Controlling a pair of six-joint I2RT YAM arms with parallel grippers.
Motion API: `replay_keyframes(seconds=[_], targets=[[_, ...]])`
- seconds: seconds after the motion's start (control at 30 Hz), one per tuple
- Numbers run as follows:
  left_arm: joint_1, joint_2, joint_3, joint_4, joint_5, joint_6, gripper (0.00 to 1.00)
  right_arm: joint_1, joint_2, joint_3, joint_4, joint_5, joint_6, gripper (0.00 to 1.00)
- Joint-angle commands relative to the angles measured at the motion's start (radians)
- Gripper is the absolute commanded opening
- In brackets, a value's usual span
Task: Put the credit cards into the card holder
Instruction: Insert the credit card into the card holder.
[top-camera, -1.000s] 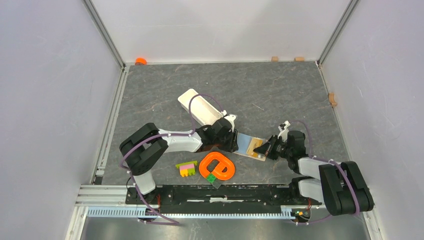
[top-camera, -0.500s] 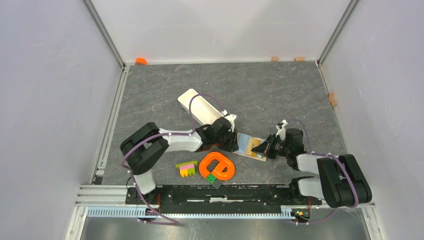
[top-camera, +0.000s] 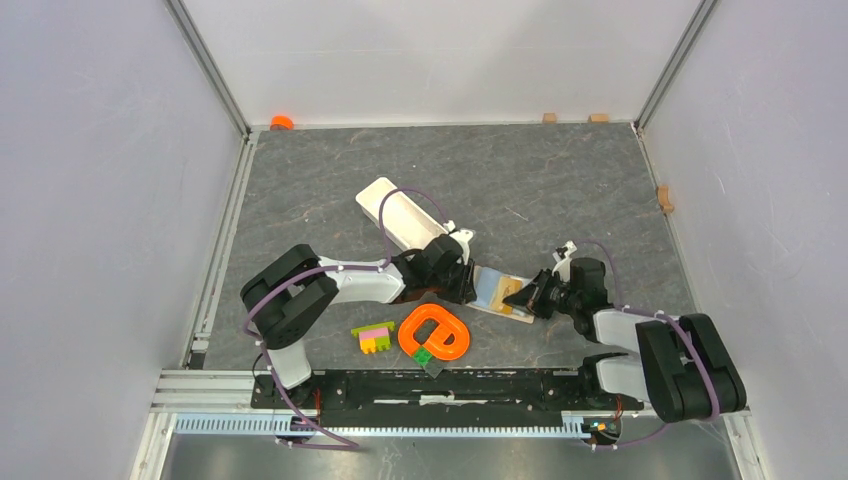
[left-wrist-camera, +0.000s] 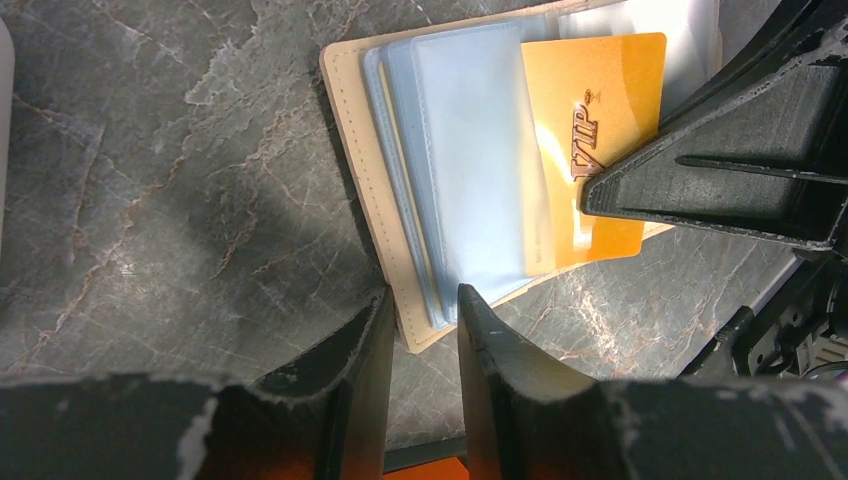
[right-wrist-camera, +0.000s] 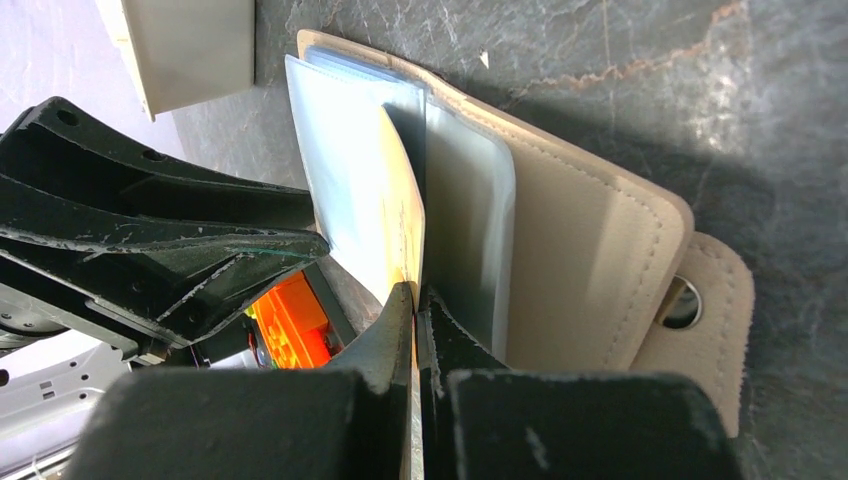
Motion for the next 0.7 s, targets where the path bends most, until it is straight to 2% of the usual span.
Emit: replay_keyframes(seconds=[0.0, 0.4, 0.67], targets=[[-0.022, 0.014, 0.001, 0.057, 0.048, 0.012, 0.35, 0.012, -0.025, -0.053, -0.146, 0.130, 0.006, 0.00], [-0.022, 0.010, -0.021, 0.091, 0.056, -0.009, 0.33, 0.012, -0.141, -0.097, -0.191, 0.188, 0.066, 0.00], [-0.021, 0.011, -0.023, 0.112, 0.077, -0.006, 0.33, 0.012, -0.098, -0.119, -0.176, 0.182, 0.090, 0.00]])
